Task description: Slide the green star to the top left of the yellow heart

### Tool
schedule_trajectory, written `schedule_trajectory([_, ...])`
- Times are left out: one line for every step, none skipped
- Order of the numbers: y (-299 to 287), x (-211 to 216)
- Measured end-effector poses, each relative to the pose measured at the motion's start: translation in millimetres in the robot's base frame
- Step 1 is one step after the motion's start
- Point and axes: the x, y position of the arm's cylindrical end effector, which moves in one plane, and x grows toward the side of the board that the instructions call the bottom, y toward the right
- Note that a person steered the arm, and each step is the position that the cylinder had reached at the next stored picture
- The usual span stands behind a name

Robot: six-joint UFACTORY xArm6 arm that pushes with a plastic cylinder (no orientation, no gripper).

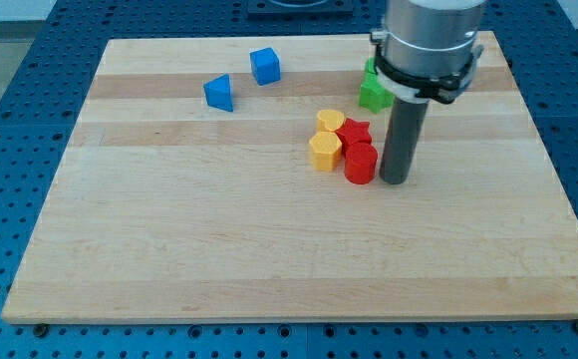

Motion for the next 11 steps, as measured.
schedule_trajectory([27, -12])
schedule_trajectory([31, -50])
schedule_trajectory([32, -88])
schedule_trajectory([38, -117])
schedule_trajectory([38, -138])
schedule_trajectory([35, -143])
schedule_trajectory([35, -143])
schedule_trajectory([26, -142])
schedule_trajectory([9, -137])
schedule_trajectory([-9, -135])
schedule_trajectory([-26, -134])
